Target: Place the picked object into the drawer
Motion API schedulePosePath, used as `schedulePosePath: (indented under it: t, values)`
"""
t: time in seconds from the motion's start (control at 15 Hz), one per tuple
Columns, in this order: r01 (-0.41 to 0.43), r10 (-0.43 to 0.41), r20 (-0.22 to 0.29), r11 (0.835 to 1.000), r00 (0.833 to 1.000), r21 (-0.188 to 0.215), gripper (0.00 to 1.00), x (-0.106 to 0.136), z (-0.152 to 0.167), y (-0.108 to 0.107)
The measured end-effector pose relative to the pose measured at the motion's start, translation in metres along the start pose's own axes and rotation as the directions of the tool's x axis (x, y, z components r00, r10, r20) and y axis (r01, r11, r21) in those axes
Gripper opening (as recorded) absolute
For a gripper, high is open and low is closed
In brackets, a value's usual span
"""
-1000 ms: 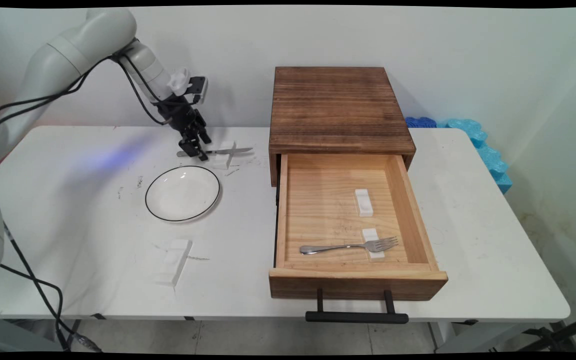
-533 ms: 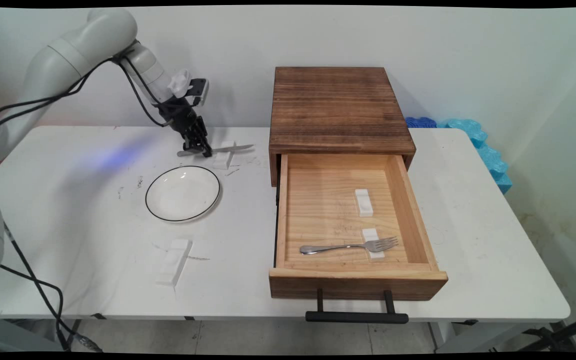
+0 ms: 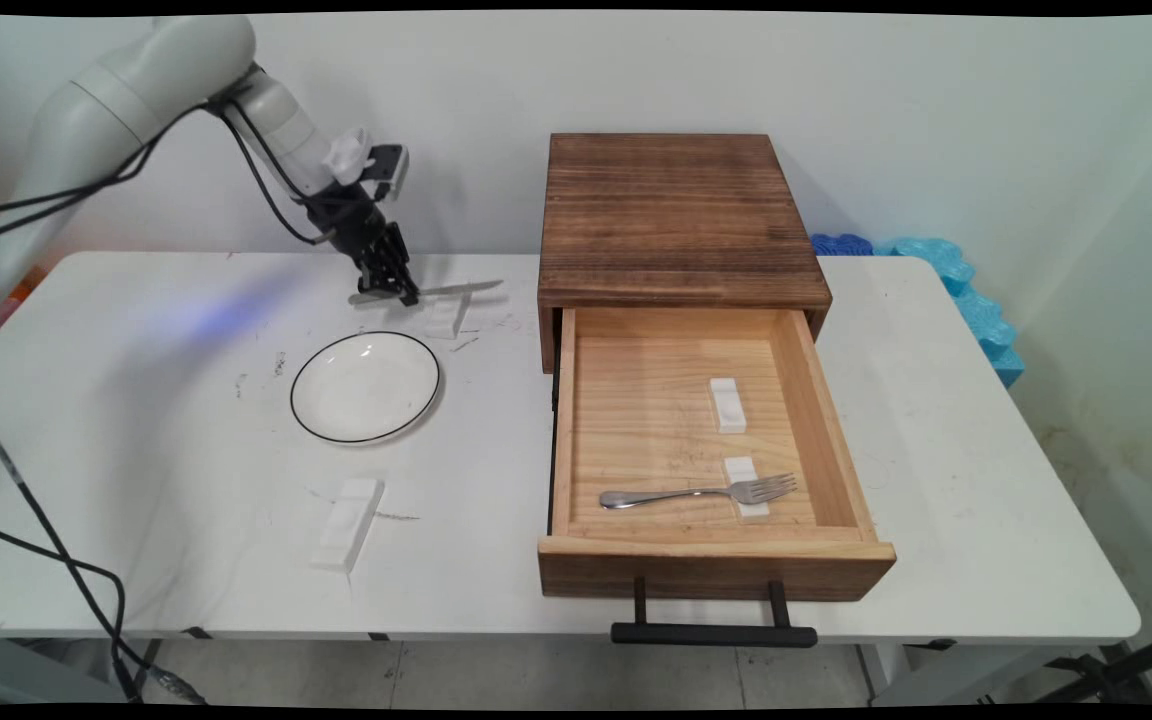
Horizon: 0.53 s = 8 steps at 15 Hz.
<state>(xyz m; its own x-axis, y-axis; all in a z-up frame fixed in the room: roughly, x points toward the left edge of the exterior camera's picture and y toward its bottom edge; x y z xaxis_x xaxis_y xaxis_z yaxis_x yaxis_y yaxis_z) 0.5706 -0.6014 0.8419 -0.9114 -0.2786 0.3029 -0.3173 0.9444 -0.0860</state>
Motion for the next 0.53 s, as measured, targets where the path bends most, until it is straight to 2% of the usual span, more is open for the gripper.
schedulePosePath:
  t: [0.27,0.53]
  values:
    - [0.016,-0.016,-0.025,1.0,1.0,0.02,0.0,0.004,-0.048,0.013]
    - [0.037,-0.036,-0.042,0.999,0.998,0.018,0.0,0.006,-0.101,0.035]
